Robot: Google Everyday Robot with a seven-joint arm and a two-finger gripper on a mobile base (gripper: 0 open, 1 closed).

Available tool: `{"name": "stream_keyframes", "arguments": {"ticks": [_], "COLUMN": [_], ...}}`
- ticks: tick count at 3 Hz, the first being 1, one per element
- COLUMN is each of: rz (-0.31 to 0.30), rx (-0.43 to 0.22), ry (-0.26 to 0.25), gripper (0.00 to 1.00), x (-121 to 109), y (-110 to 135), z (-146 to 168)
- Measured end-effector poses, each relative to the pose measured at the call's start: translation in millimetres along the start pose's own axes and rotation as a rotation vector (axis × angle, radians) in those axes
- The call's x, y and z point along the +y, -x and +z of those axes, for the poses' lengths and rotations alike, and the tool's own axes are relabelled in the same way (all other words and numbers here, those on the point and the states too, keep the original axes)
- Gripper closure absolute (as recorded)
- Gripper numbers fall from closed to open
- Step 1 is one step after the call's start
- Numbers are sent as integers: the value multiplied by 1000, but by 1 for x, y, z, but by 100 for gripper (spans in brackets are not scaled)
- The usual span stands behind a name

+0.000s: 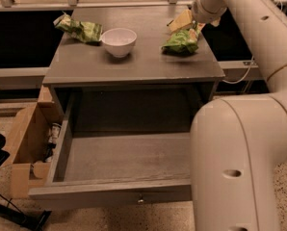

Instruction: Place green rice chip bag into top drawer

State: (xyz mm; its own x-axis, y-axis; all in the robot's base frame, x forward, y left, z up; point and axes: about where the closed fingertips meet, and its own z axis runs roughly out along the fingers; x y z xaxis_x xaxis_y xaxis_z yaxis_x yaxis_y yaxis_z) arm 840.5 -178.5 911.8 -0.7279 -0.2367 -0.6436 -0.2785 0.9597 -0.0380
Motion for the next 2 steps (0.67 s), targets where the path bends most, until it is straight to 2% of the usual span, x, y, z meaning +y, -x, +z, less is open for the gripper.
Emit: {"name": "stream_keyframes", "arguments": {"ticks": [1,2], "rz": [53,96], "rx": [34,59], "ry": [-68,-96], "gripper": [0,16], "x": [5,10], "y": [1,-2], "z": [31,54]}}
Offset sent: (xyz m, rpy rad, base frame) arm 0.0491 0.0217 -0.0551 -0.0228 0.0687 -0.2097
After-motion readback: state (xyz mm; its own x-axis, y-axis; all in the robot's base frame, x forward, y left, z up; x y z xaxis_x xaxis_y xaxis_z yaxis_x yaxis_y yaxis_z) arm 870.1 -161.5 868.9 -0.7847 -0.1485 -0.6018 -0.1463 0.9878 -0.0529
